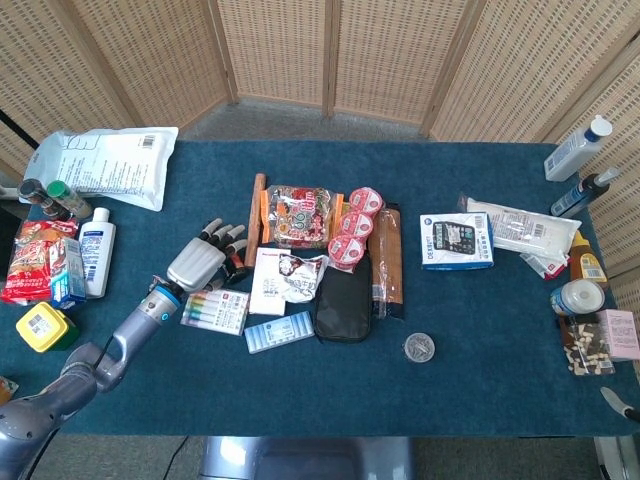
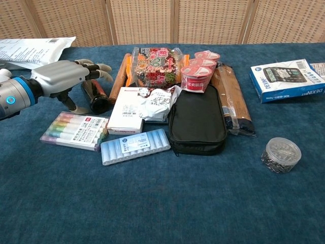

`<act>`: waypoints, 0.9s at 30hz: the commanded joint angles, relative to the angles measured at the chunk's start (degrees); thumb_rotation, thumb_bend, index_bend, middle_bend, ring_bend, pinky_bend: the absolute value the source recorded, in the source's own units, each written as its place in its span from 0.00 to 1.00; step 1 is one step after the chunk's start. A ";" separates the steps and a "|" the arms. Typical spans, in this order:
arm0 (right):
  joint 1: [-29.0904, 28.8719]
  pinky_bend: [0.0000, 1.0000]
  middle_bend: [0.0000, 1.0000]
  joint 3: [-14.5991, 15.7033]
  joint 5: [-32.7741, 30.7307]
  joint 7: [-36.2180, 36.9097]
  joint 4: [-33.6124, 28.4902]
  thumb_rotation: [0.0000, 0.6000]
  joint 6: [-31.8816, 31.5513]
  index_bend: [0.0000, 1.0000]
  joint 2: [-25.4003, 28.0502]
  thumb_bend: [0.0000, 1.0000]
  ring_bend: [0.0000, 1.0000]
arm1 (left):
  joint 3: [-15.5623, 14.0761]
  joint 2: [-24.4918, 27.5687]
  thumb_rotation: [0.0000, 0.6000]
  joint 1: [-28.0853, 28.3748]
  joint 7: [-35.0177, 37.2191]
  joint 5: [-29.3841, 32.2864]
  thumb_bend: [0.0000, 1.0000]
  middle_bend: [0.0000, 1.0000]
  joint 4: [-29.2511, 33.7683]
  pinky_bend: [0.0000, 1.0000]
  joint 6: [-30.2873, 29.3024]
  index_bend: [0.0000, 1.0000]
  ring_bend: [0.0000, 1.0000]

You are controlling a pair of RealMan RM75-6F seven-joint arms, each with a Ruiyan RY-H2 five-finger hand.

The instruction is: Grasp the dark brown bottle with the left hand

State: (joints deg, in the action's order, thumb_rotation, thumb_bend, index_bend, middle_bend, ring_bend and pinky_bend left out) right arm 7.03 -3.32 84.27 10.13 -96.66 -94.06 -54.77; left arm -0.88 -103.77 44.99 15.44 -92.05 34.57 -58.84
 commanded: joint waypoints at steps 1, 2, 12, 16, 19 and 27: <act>0.08 0.00 0.06 -0.01 0.05 0.07 0.00 1.00 -0.09 0.00 0.01 0.01 0.00 | 0.19 0.45 1.00 0.13 0.60 0.39 0.16 0.29 0.72 0.14 0.14 0.34 0.36; 0.10 0.00 0.06 -0.03 0.09 0.13 0.01 1.00 -0.14 0.00 -0.01 0.01 0.00 | 0.32 0.56 1.00 0.16 0.69 0.64 0.16 0.32 0.98 0.19 0.42 0.37 0.40; 0.34 0.00 0.06 -0.11 0.22 0.41 -0.22 1.00 -0.36 0.00 0.13 0.01 0.00 | 0.94 2.37 1.00 0.49 -0.59 3.51 0.16 0.38 4.60 0.38 6.35 0.39 0.54; 0.45 0.00 0.06 -0.16 0.36 0.42 -0.37 1.00 -0.59 0.00 0.09 0.01 0.00 | 2.03 3.27 1.00 0.11 -1.70 5.12 0.19 0.46 6.38 0.53 6.76 0.47 0.67; 0.40 0.00 0.06 -0.19 0.32 0.49 -0.34 1.00 -0.44 0.00 0.01 0.01 0.00 | 2.94 3.67 1.00 -0.19 -2.29 6.49 0.25 0.57 7.47 0.66 7.23 0.56 0.78; 0.52 0.00 0.07 -0.42 0.67 0.69 -0.29 1.00 -1.03 0.00 -0.01 0.00 0.00 | 5.49 5.78 1.00 -1.05 -3.07 9.60 0.30 0.72 11.65 0.83 6.97 0.70 0.93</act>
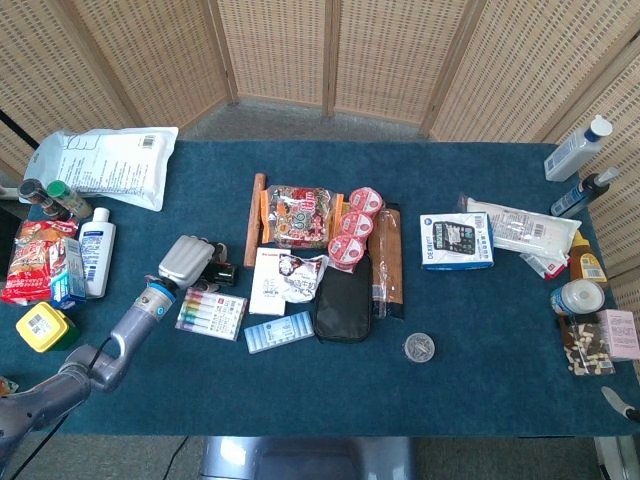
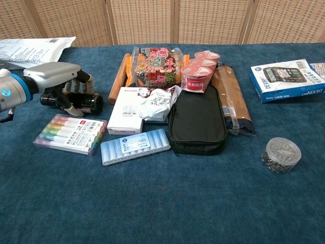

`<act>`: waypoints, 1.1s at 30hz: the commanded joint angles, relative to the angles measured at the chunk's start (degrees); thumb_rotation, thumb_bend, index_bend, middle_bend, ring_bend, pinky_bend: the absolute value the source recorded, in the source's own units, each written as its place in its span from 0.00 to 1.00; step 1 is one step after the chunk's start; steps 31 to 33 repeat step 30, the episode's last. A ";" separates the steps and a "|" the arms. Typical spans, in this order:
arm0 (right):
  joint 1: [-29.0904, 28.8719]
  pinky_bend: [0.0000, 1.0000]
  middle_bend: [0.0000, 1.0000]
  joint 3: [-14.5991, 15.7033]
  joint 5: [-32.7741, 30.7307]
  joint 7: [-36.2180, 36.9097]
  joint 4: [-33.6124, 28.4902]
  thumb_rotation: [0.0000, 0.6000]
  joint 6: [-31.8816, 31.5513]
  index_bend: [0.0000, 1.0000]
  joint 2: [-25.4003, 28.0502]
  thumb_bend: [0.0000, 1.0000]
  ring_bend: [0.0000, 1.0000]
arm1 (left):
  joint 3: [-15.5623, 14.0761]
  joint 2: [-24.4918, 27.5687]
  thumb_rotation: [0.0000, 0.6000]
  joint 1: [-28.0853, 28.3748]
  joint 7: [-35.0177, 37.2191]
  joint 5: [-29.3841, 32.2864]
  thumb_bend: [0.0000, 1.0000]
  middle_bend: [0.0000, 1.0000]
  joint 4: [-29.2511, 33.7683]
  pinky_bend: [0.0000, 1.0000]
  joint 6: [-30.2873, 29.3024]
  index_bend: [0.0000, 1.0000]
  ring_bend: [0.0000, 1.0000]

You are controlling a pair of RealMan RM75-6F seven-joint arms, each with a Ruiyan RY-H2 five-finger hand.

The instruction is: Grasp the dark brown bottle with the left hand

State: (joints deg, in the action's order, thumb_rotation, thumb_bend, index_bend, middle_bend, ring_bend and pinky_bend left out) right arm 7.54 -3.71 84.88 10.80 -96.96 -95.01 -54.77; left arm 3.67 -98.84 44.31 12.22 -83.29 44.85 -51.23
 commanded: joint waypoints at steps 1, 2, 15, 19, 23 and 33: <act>0.01 0.00 0.07 -0.03 0.13 0.07 0.04 1.00 -0.06 0.00 -0.02 0.01 0.00 | 1.46 1.45 1.00 -0.55 0.44 1.22 0.30 0.74 2.42 0.84 -1.16 0.71 0.93; -0.03 0.00 0.07 -0.04 0.13 0.11 0.11 1.00 -0.01 0.00 -0.05 0.01 0.00 | 1.81 2.06 1.00 -0.67 0.65 1.45 0.31 0.74 3.38 0.84 -1.52 0.72 0.94; -1.57 0.00 0.07 0.09 0.44 1.84 2.54 1.00 2.74 0.00 -1.84 0.01 0.00 | 9.08 19.18 1.00 -2.96 -1.22 4.32 0.30 0.74 29.11 0.84 -10.04 0.72 0.94; -2.50 0.00 0.07 -0.01 0.37 2.60 3.92 1.00 4.15 0.00 -3.05 0.01 0.00 | 11.94 25.24 1.00 -3.93 -1.44 6.09 0.29 0.74 37.70 0.84 -11.83 0.71 0.93; -3.24 0.00 0.07 -0.15 0.14 2.98 4.79 1.00 5.27 0.00 -3.88 0.01 0.00 | 14.21 29.46 1.00 -4.73 -0.32 7.47 0.29 0.74 43.29 0.84 -13.02 0.71 0.93; -4.06 0.00 0.07 -0.44 -0.49 2.98 5.12 1.00 6.52 0.00 -4.21 0.01 0.00 | 15.82 32.80 1.00 -5.59 1.00 8.39 0.28 0.74 47.31 0.83 -14.21 0.70 0.93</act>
